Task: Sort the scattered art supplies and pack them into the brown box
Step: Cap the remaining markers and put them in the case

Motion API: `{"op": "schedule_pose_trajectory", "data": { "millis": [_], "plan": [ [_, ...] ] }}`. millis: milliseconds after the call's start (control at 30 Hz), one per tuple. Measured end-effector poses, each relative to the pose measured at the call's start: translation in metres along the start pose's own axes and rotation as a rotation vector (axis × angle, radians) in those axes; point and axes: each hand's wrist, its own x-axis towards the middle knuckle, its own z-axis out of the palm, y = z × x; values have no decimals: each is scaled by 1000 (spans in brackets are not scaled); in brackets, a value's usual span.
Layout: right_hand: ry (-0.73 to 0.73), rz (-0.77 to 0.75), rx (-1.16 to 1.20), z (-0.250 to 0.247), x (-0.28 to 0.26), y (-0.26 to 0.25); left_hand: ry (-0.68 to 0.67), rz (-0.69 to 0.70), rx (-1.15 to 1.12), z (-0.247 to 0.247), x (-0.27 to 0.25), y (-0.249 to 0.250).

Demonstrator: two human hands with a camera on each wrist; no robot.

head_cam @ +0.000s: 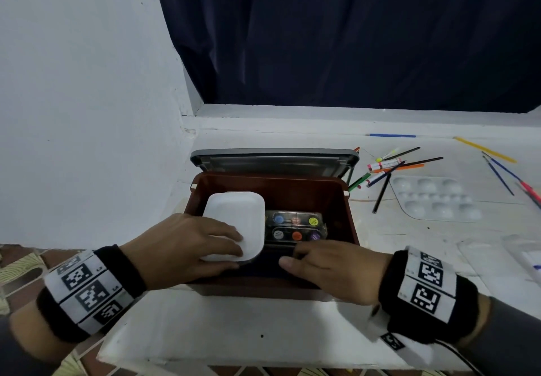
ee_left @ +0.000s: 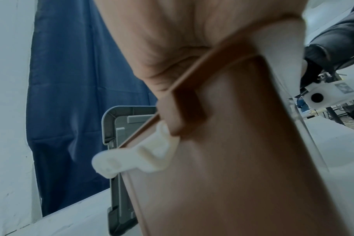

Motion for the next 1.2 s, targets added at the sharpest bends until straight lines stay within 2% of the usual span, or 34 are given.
{"op": "schedule_pose_trajectory", "data": {
  "millis": [33, 100, 267, 367, 500, 567, 633, 700, 733, 800, 867, 967, 1100, 1200],
  "plan": [
    [-19, 6, 43, 3, -1, -3, 7, -6, 7, 0, 0, 1],
    [-56, -7, -16, 9, 2, -7, 14, -15, 18, 1, 0, 1],
    [-18, 16, -54, 19, 10, -4, 21, -108, -36, 6, -3, 0],
    [-36, -71, -33, 18, 8, -3, -7, -181, -69, 11, -5, 0],
    [-44, -92, 130, 12, 9, -9, -20, -254, -72, 14, -5, 3],
    [107, -91, 307, 12, 11, -8, -20, -292, -59, 13, -5, 6],
    [397, -99, 369, 16, 8, -4, -51, -342, -31, 12, -4, 8],
    [681, -60, 190, 19, 4, 5, -108, -384, -10, 10, -3, 9],
    [764, -13, 59, 20, 2, 11, -135, -397, -2, 10, -2, 9],
    [810, 101, -83, 21, -1, 24, -158, -419, 15, 10, -1, 12],
    [811, 156, -58, 24, -4, 38, -147, -436, 39, 11, 0, 14],
    [859, 110, 59, 31, -6, 43, -108, -450, 56, 11, 3, 20],
    [897, 83, 96, 33, -2, 37, -70, -491, 55, 11, 6, 26],
    [954, 75, 158, 35, -3, 37, 25, -535, 14, 16, 11, 36]
  ]
}}
